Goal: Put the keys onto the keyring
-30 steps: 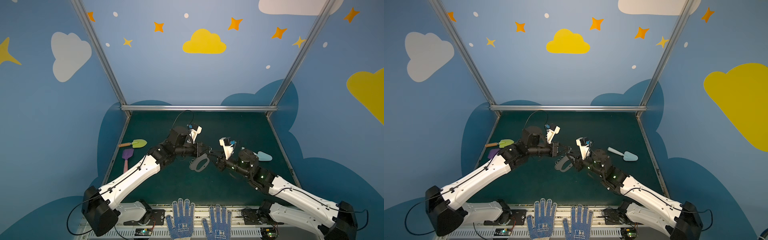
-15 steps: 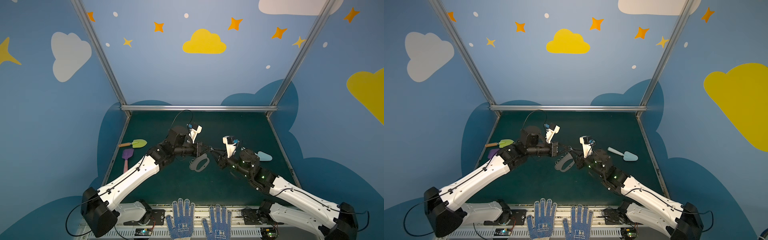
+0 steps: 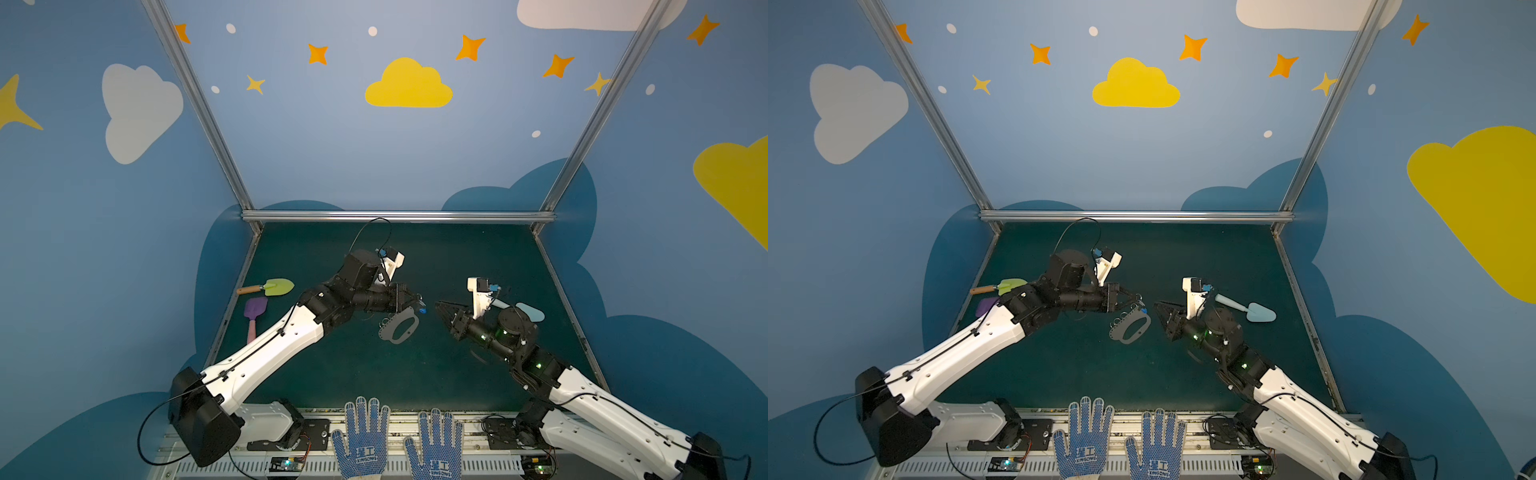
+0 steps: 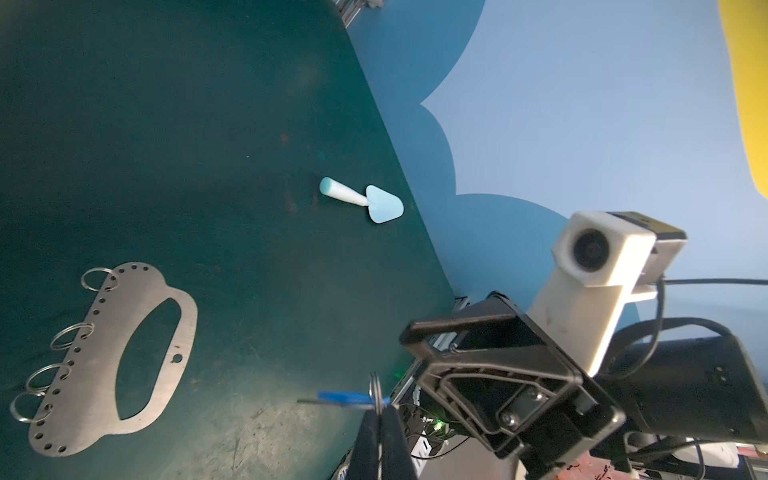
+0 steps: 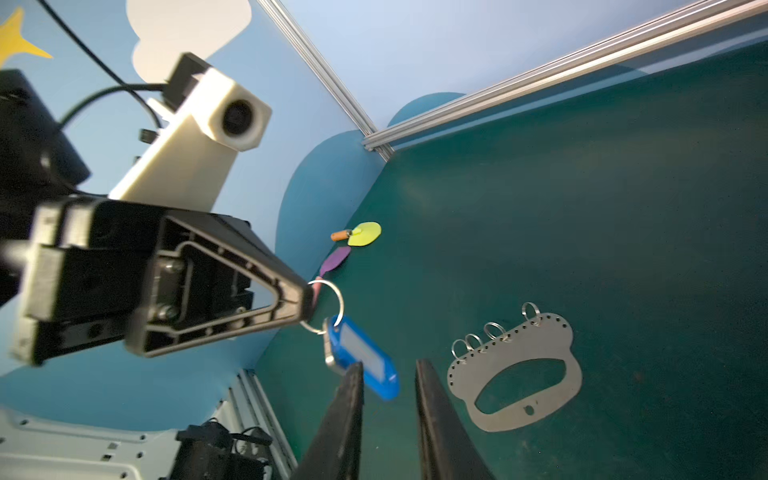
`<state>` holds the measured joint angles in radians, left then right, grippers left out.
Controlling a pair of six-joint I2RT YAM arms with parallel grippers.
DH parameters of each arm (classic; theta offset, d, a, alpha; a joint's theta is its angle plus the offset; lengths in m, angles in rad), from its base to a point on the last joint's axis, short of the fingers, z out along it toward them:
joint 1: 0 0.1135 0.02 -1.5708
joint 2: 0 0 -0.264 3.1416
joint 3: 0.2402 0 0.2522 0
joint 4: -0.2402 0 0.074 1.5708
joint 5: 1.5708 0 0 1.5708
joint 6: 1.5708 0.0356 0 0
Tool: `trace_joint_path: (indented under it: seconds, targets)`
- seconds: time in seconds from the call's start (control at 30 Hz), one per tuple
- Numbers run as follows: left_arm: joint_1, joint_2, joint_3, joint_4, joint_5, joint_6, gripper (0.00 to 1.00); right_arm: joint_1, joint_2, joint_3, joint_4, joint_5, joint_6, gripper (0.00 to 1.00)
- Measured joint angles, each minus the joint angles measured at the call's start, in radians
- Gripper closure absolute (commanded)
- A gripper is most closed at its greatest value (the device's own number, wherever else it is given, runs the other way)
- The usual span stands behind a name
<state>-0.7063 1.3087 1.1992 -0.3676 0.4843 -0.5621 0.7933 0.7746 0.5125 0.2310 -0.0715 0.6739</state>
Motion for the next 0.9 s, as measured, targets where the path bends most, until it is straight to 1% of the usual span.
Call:
trace_joint_path:
  seconds: [0.07, 0.17, 0.3, 0.37, 0.5, 0.6, 0.9]
  targets:
    - [0.000, 0.015, 0.014, -0.018, -0.007, -0.001, 0.96, -0.003, -0.022, -0.028, 0.040, -0.027, 0.041, 0.80]
    - [-0.001, 0.036, 0.026, -0.040, -0.016, -0.006, 0.96, -0.007, -0.015, -0.069, 0.129, -0.093, 0.113, 0.81]
    - [-0.001, 0.053, 0.029, -0.050, -0.018, -0.019, 0.96, -0.010, 0.058, -0.096, 0.251, -0.194, 0.196, 0.77]
    - [-0.001, 0.053, 0.029, -0.048, -0.010, -0.022, 0.96, -0.011, 0.103, -0.098, 0.305, -0.221, 0.235, 0.77]
    - [-0.001, 0.051, 0.028, -0.028, 0.009, -0.031, 0.96, -0.021, 0.167, -0.101, 0.404, -0.248, 0.294, 0.71]
    - [-0.002, 0.039, 0.021, -0.013, 0.023, -0.037, 0.96, -0.042, 0.188, -0.105, 0.460, -0.253, 0.340, 0.68]
    - [-0.002, 0.005, -0.006, 0.038, 0.050, -0.041, 0.96, -0.087, 0.241, -0.108, 0.569, -0.282, 0.437, 0.71]
